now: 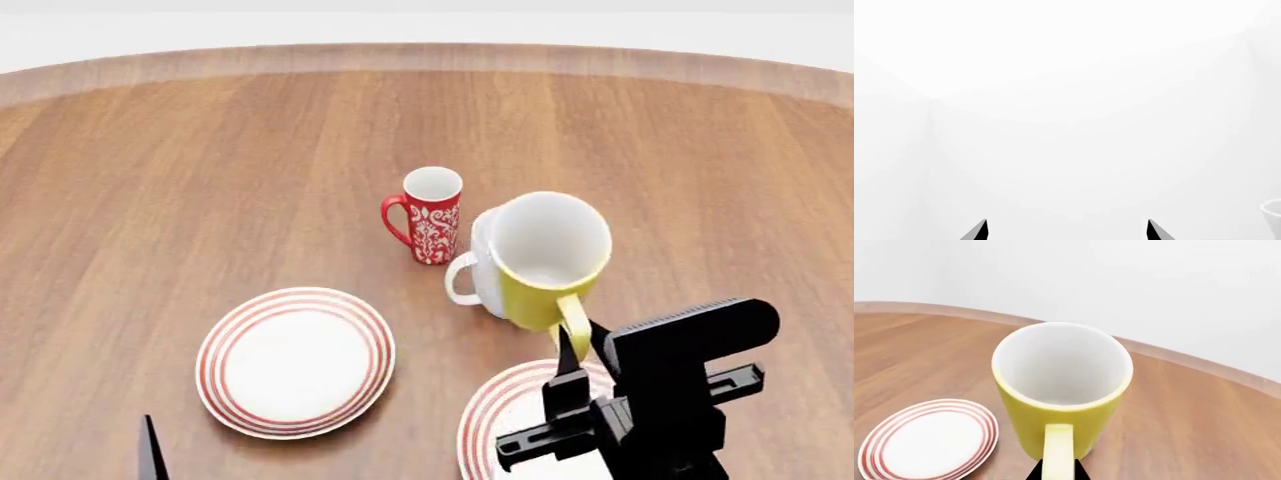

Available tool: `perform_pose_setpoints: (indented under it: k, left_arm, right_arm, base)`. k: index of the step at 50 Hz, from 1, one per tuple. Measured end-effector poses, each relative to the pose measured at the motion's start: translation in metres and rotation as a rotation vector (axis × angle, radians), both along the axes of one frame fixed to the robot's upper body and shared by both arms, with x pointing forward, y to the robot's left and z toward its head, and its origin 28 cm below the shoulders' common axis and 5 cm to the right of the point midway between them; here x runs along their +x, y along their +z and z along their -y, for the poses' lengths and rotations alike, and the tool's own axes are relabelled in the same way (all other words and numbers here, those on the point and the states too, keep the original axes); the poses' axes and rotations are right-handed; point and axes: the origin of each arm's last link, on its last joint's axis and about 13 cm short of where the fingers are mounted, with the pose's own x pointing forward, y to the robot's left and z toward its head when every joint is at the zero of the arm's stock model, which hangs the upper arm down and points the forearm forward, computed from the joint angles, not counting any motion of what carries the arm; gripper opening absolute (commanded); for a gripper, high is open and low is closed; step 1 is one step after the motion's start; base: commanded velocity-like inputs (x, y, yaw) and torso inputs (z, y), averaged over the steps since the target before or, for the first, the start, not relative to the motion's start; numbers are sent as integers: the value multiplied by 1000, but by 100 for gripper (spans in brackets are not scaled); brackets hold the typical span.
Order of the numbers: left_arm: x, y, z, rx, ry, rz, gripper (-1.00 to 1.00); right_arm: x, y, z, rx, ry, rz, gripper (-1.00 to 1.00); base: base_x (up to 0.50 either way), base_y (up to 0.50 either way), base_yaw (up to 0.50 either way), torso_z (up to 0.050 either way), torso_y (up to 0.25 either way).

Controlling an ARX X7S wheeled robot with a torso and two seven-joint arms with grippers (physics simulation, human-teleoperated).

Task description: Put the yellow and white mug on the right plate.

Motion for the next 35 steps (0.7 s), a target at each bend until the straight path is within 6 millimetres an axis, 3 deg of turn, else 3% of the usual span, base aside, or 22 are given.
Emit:
perform_pose_setpoints:
  k: [16,35]
  left_arm:
    - [-1,-1,1,5,-7,-6,100]
    - [0,-2,1,7,-7,-14,100]
  right_arm:
    - [7,18,8,18,-87,-59,-100]
    - [9,13,4,49,-80,-151,-100]
  base:
    - [0,0,0,0,0]
    - [0,0,0,0,0]
